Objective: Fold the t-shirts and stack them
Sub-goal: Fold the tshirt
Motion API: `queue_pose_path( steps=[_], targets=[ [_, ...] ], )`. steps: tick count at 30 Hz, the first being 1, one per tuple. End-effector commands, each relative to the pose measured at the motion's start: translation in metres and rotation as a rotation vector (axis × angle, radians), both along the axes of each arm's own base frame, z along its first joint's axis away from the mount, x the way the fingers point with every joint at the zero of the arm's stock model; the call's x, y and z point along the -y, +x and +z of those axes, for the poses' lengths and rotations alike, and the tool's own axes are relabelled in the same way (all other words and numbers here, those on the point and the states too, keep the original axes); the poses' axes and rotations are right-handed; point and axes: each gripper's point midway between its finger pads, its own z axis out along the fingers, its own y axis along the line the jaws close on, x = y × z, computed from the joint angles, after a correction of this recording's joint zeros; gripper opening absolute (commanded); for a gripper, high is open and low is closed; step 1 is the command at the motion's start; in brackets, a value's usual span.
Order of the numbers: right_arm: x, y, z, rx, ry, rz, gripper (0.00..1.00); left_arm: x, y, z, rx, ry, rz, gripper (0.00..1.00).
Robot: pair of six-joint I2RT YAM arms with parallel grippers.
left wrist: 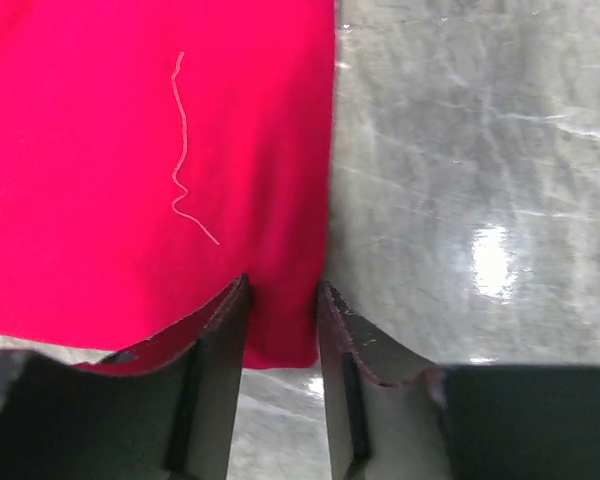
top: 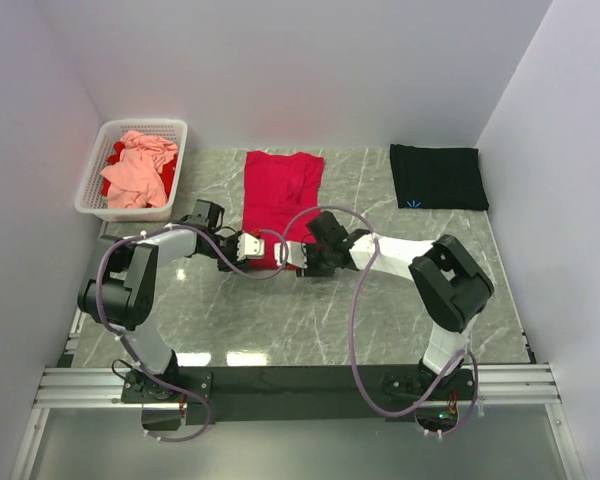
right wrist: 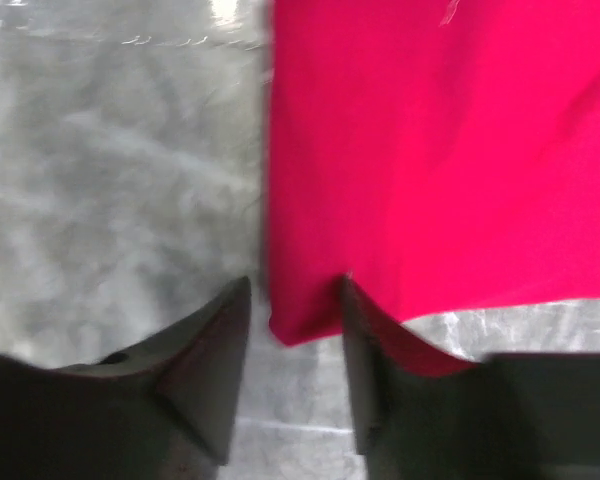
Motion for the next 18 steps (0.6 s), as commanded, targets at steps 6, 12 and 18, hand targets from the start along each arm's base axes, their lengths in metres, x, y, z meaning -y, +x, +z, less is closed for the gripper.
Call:
queue_pose_path(
  steps=[6, 12, 18],
  targets=[
    [0.005, 0.013, -0.010, 0.016, -0.088, -0.016, 0.00, -0.003, 0.006, -0.003, 0.021, 0.035, -0.037, 0.16],
    [0.003, 0.003, 0.025, 0.003, -0.020, -0.044, 0.00, 0.005, -0.009, 0.021, 0.010, -0.002, -0.095, 0.01],
    [0.008, -0.028, 0.060, -0.043, 0.045, -0.045, 0.00, 0.009, -0.049, 0.051, -0.028, -0.037, -0.162, 0.01]
  ],
)
